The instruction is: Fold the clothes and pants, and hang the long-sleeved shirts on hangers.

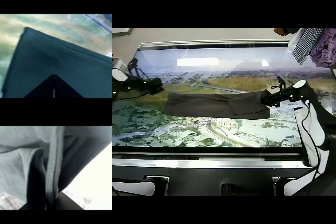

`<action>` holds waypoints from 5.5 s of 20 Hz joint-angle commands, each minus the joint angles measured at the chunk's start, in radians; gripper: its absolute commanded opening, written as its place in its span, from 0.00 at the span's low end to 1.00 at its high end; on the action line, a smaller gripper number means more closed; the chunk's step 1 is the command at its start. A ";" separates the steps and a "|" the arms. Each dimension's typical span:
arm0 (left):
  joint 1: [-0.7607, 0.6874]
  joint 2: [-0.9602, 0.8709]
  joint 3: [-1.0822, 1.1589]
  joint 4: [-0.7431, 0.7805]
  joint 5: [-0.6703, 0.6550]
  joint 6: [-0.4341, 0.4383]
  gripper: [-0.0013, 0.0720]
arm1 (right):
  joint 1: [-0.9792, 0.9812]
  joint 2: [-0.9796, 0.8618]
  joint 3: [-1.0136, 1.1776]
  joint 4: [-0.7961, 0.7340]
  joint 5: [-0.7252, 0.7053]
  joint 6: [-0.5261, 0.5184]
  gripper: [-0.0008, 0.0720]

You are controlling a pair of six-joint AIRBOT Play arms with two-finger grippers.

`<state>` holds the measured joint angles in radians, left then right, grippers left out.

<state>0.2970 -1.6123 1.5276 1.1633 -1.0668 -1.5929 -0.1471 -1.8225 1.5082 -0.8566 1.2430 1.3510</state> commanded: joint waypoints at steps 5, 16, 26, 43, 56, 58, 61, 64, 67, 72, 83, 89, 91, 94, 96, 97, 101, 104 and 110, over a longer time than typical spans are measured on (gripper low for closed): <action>-0.377 -0.132 0.000 -0.178 0.174 -0.150 0.04 | 0.001 0.255 0.001 -0.222 0.094 0.226 0.05; -0.790 -0.330 0.011 -0.506 0.456 -0.251 0.04 | 0.001 0.416 0.248 -0.315 0.282 0.371 0.05; -0.886 -0.608 0.438 -0.536 0.442 -0.391 0.04 | 0.001 0.416 0.319 -0.315 0.446 0.401 0.05; -0.481 -0.313 0.520 0.174 -0.298 -0.454 0.04 | 0.101 0.326 0.319 -0.145 0.240 0.394 0.05; 0.071 -0.005 0.459 0.356 -0.489 -0.405 0.04 | 0.601 0.026 0.319 -0.074 -0.167 0.595 0.05; 0.068 -0.007 0.427 0.356 -0.488 -0.404 0.04 | 0.624 -0.006 0.319 -0.066 -0.201 0.603 0.05; 0.050 -0.008 0.386 0.352 -0.473 -0.404 0.04 | 0.634 -0.034 0.319 -0.049 -0.281 0.603 0.15; 0.029 -0.008 0.350 0.352 -0.460 -0.404 0.04 | 0.635 -0.032 0.320 0.089 -0.409 0.551 0.72; 0.006 -0.010 0.344 0.352 -0.458 -0.404 0.04 | 0.633 -0.017 0.370 0.205 -0.468 0.405 0.77; -0.038 -0.010 0.344 0.352 -0.459 -0.405 0.04 | 0.495 0.053 0.438 0.189 -0.352 0.402 0.77; -0.047 -0.010 0.344 0.352 -0.463 -0.381 0.04 | 0.008 0.098 0.130 0.050 0.119 0.151 0.91; -0.047 -0.012 0.344 0.352 -0.462 -0.381 0.04 | 0.009 0.078 -0.192 0.179 -0.020 -0.021 0.90; -0.047 -0.012 0.344 0.352 -0.458 -0.381 0.04 | 0.010 0.072 -0.244 0.225 -0.045 -0.052 0.90; -0.049 -0.013 0.344 0.352 -0.450 -0.381 0.04 | 0.047 0.071 -0.283 0.220 -0.087 -0.069 0.90; -0.049 -0.013 0.344 0.352 -0.450 -0.381 0.04 | 0.098 0.071 -0.287 0.213 -0.127 -0.076 0.87; -0.049 -0.013 0.344 0.352 -0.450 -0.381 0.04 | 0.124 0.071 -0.287 0.212 -0.156 -0.074 0.83; -0.049 -0.021 0.344 0.352 -0.451 -0.381 0.04 | 0.196 0.071 -0.286 0.220 -0.235 -0.052 0.52; -0.049 -0.031 0.344 0.352 -0.451 -0.382 0.04 | 0.206 0.072 -0.286 0.245 -0.222 -0.053 0.07; -0.049 -0.034 0.344 0.352 -0.452 -0.381 0.04 | 0.127 0.106 -0.175 0.243 -0.252 0.093 0.05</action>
<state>0.2481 -1.6444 1.8717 1.5158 -1.5177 -1.9743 0.0212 -1.7294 1.2701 -0.6128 1.0115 1.3586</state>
